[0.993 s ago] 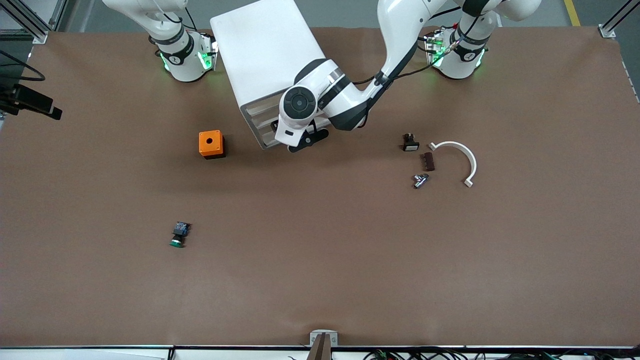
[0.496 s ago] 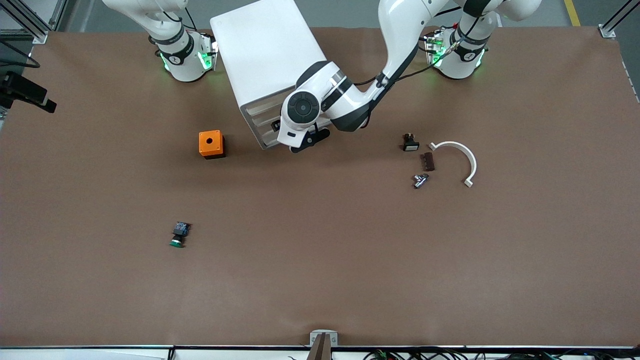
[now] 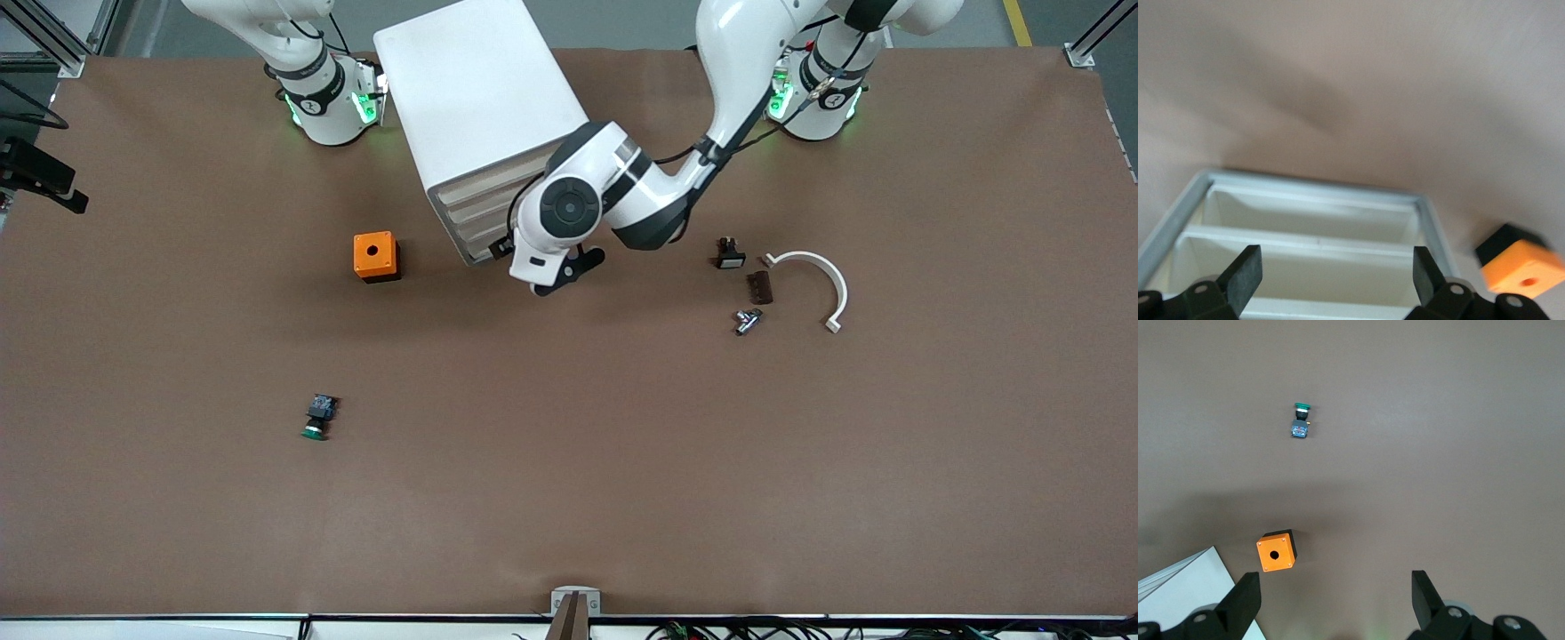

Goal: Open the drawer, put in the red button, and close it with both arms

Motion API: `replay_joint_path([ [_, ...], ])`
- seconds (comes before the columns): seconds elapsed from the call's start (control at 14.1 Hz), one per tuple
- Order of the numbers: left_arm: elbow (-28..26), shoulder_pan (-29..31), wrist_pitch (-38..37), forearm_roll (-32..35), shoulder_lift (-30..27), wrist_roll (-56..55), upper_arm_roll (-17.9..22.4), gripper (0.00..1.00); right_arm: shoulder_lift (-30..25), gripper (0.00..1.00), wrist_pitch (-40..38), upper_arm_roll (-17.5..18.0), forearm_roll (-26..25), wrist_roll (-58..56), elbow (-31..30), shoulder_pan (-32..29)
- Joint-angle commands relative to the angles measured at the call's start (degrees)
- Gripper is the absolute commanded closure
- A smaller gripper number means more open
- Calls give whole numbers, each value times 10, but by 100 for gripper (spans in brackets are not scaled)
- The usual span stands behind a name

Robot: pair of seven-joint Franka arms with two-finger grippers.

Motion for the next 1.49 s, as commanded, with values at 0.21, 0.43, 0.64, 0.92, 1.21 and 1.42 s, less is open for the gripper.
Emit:
replay_joint_path([
  [0.21, 2, 107, -71, 43, -137, 99, -2, 1, -56, 0, 38, 4, -10, -10, -81, -8],
  [0.43, 2, 180, -164, 44, -213, 220, -2, 1, -60, 0, 34, 4, -8, -10, -85, -8],
  [0.64, 0, 273, -238, 45, -262, 381, -2, 1, -62, 0, 33, 4, -7, -10, -85, -7],
  [0.92, -4, 358, -302, 84, -285, 514, -2, 1, -62, 0, 39, 4, -2, -10, -84, -9],
  [1.21, -34, 405, -322, 116, -304, 598, -2, 1, -61, 0, 47, 4, 1, -8, -83, -8],
  [1.42, -60, 431, -321, 139, -317, 644, -3, 1, -62, 0, 44, 4, 5, -3, -84, -9],
])
